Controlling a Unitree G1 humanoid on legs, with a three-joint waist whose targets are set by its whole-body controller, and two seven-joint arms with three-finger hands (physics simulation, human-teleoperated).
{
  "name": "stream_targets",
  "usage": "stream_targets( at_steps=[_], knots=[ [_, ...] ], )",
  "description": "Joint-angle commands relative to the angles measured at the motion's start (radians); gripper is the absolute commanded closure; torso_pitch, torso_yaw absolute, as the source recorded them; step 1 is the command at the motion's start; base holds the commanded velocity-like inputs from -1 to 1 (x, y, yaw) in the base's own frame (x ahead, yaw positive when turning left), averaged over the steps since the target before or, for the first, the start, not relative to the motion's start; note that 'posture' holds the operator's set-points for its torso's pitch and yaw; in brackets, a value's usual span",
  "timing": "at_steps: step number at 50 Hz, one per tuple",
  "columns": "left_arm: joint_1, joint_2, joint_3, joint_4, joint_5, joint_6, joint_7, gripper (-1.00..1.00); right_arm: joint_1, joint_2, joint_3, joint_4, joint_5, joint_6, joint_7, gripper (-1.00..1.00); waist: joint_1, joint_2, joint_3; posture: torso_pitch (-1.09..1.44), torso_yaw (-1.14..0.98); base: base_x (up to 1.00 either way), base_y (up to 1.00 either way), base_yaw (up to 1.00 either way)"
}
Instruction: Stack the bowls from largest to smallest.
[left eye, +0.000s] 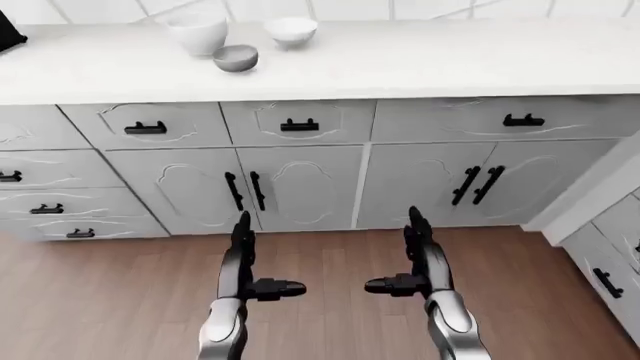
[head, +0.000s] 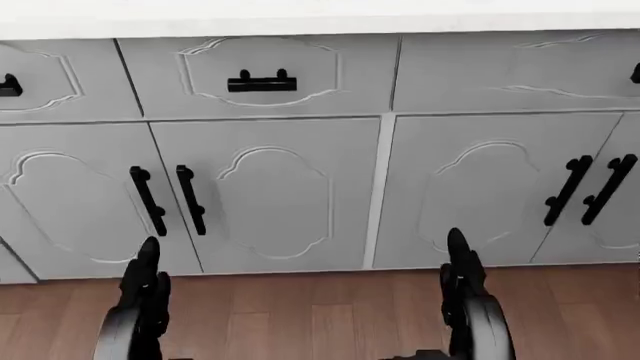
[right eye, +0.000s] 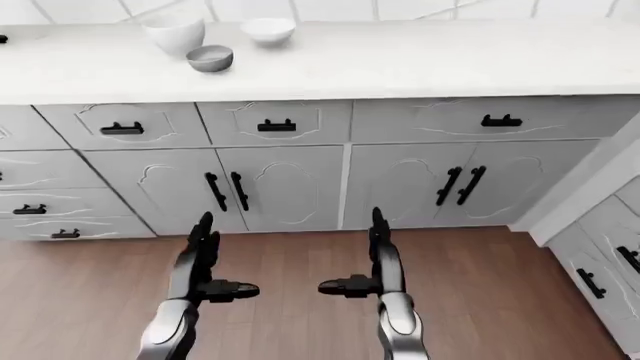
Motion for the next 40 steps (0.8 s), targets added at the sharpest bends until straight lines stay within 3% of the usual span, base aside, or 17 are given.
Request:
stream_targets(
  at_steps=[1,3,4,5,7,8,13,23,28,29,31,40],
  knots=[
    [-0.020,0.003,-0.007,-0.091,-0.003,-0.064,-0.013,-1.00,-0.024,-0.002,0.001,-0.092,0.001,-0.058,-0.003,-1.00,-0.002,-0.008,-0.001,0.00,0.00,0.00,0.00,0.00],
    [-0.017,0.002,-0.010,-0.099,0.000,-0.060,-0.015,-1.00,-0.019,-0.001,0.002,-0.100,-0.001,-0.053,-0.005,-1.00,0.007,-0.001,-0.061,0.00,0.00,0.00,0.00,0.00],
    [-0.017,0.002,-0.010,-0.101,0.001,-0.057,-0.015,-1.00,-0.019,-0.002,0.001,-0.091,0.000,-0.061,-0.003,-1.00,0.007,-0.001,-0.052,0.00,0.00,0.00,0.00,0.00],
    [-0.016,0.003,-0.010,-0.106,0.003,-0.055,-0.016,-1.00,-0.020,-0.002,0.002,-0.088,-0.001,-0.064,-0.002,-1.00,0.007,-0.006,-0.016,0.00,0.00,0.00,0.00,0.00],
    [-0.021,0.003,-0.007,-0.097,0.003,-0.060,-0.018,-1.00,-0.021,-0.002,0.004,-0.087,-0.004,-0.063,-0.003,-1.00,0.007,-0.008,-0.069,0.00,0.00,0.00,0.00,0.00],
    [-0.022,0.004,-0.006,-0.097,0.003,-0.059,-0.019,-1.00,-0.025,-0.002,0.003,-0.077,-0.005,-0.070,-0.002,-1.00,0.007,-0.008,-0.074,0.00,0.00,0.00,0.00,0.00],
    [-0.030,0.011,-0.004,-0.134,0.009,-0.027,-0.030,-1.00,-0.060,-0.010,-0.006,-0.042,-0.016,-0.080,-0.009,-1.00,0.007,-0.005,-0.079,0.00,0.00,0.00,0.00,0.00],
    [-0.108,0.027,0.029,-0.490,-0.015,0.339,-0.026,-1.00,-0.093,-0.017,-0.013,-0.358,-0.015,0.208,-0.004,-1.00,0.009,-0.003,-0.094,0.00,0.00,0.00,0.00,0.00],
    [-0.149,0.039,0.048,-0.600,-0.032,0.456,-0.028,-1.00,-0.134,-0.026,-0.015,-0.509,0.013,0.350,0.007,-1.00,0.010,-0.003,-0.095,0.00,0.00,0.00,0.00,0.00],
    [-0.152,0.041,0.052,-0.620,-0.036,0.474,-0.028,-1.00,-0.138,-0.031,0.001,-0.533,-0.008,0.371,0.013,-1.00,0.019,0.003,-0.107,0.00,0.00,0.00,0.00,0.34],
    [-0.175,0.048,0.071,-0.625,-0.050,0.496,-0.027,-1.00,-0.159,-0.029,0.001,-0.547,-0.021,0.383,0.015,-1.00,0.020,0.001,-0.082,0.00,0.00,0.00,0.00,0.56],
    [-0.265,0.088,0.114,-0.749,-0.110,0.676,0.001,-1.00,-0.222,-0.036,0.004,-0.676,-0.050,0.530,0.041,-1.00,0.056,-0.004,-0.061,0.00,0.00,0.00,0.00,0.98]
  ],
)
